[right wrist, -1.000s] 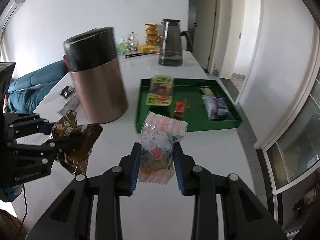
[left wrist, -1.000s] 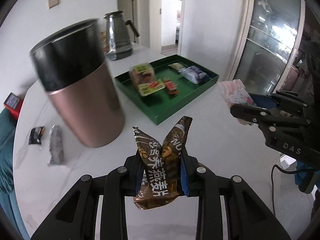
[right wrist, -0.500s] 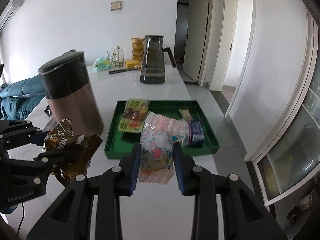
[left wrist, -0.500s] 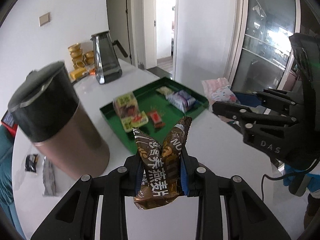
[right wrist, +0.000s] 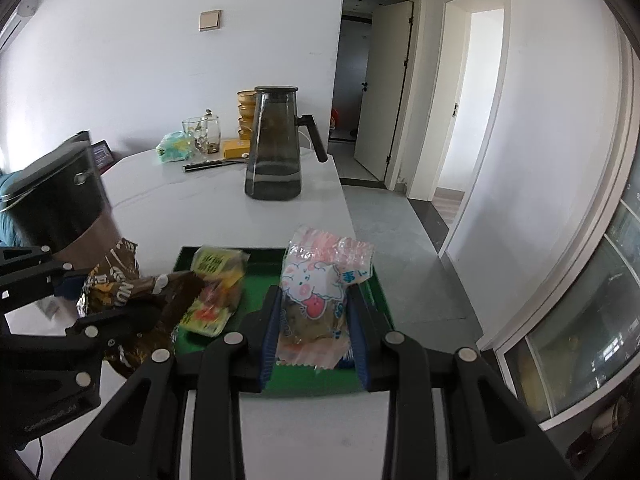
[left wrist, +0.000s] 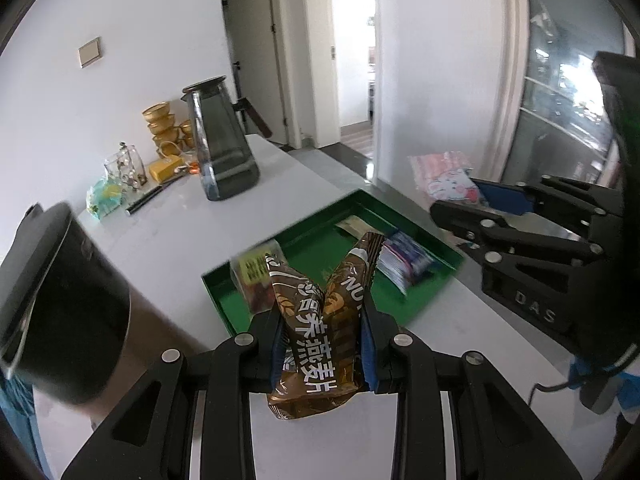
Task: Organize snacks
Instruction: 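Carry the brown bag and pink candy pack over the green tray with both tools, then open both tools to drop the brown bag and pink candy into the tray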
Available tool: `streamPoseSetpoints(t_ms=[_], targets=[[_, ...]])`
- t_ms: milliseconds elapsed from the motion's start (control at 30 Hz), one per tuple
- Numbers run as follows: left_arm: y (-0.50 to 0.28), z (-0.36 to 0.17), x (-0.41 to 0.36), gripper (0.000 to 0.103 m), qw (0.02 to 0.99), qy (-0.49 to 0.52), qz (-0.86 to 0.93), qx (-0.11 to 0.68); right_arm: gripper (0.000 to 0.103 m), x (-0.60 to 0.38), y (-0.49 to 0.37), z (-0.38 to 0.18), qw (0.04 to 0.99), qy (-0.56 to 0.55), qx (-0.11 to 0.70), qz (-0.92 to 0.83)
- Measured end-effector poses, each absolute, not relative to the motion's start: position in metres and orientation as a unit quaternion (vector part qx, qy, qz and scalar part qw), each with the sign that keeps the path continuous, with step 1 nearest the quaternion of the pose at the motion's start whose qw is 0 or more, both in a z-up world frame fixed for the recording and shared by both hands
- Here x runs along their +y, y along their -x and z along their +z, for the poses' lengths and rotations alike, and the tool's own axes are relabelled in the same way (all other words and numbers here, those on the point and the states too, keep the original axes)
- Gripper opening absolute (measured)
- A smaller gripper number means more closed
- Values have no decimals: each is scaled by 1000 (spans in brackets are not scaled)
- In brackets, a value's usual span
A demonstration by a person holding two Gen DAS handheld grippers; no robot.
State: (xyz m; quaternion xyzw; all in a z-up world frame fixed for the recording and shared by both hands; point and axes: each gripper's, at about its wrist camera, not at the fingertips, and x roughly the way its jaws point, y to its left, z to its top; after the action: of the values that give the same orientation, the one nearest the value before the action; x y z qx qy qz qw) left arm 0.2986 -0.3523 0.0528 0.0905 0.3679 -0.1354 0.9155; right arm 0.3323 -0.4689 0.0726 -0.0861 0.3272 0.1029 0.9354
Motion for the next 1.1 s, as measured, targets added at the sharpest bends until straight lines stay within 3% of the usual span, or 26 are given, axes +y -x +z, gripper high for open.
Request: streamPoseSetpoints(t_ms=[633,1067,1100], targets=[[-366,-46,-341,27,893,-83,-53,438,50,-455,-402,-37,892,85,412,168],[-359,-55,-350,28,899,-97,-48,425,55,-452,-405,-65,879,70,434,185],[-359,-55,-350,29,898,-96,-49,426,60,-453,-405,-65,879,70,434,182]])
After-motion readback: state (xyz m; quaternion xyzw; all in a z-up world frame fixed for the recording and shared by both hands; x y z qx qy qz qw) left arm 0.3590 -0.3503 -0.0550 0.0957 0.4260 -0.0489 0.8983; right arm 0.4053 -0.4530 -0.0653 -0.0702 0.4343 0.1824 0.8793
